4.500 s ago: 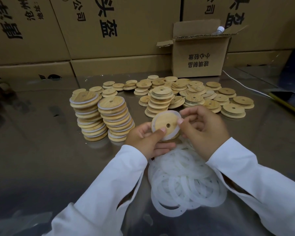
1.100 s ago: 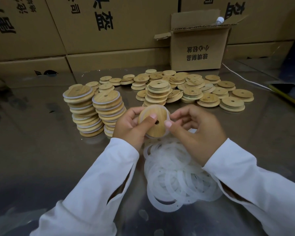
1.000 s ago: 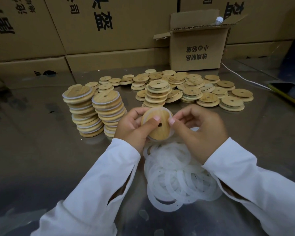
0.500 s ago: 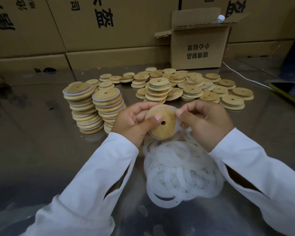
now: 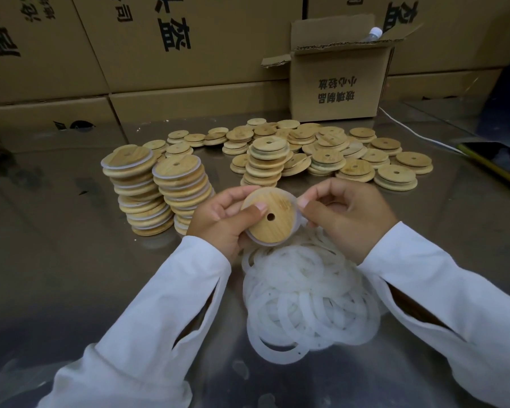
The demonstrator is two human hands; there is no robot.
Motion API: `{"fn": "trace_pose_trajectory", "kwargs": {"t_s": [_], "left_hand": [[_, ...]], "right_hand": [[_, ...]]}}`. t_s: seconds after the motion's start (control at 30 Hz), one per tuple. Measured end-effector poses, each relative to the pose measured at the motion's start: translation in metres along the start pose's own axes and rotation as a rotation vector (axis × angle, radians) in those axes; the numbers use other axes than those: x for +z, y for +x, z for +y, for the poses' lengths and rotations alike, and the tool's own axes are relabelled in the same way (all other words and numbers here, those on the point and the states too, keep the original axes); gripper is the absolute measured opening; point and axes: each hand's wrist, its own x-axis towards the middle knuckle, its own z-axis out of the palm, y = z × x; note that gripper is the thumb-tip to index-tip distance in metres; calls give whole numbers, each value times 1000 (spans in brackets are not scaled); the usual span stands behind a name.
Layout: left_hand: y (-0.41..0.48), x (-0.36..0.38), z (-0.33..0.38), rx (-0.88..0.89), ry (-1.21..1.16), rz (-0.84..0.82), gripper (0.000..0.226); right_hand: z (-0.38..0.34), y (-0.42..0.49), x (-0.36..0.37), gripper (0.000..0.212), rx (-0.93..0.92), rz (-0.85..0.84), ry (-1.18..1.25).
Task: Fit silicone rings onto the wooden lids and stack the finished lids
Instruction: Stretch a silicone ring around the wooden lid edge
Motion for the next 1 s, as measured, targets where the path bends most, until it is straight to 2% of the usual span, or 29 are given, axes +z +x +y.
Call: {"fn": "trace_pose_trajectory", "kwargs": {"t_s": [0.13,0.37,0.57,0.67,0.8,0.9,1.0], "left_hand": [[3,-2,0,-25,-40,52,19],[0,3,-1,-15,-30,-5,20],[0,1,-8,-8,165,3,17],[-1,3,-8,49,259,22,9],[-7,9,-7,174,386,3,18],[-8,8,-5,195,422,-11,5],[-7,8,-4,224,441,-19,8]], "right_hand": [[3,0,3,11,-64,38,-93],[5,-2,5,9,-117,63,-172],[9,-4,6,15,-125,90,-330],[7,-6,8,16,-153,67,-329],[3,-8,8,19,-193,11,-303],[2,-5,5,22,-158,-9,-276],[0,-3,3,23,-140,-22,-266]]}}
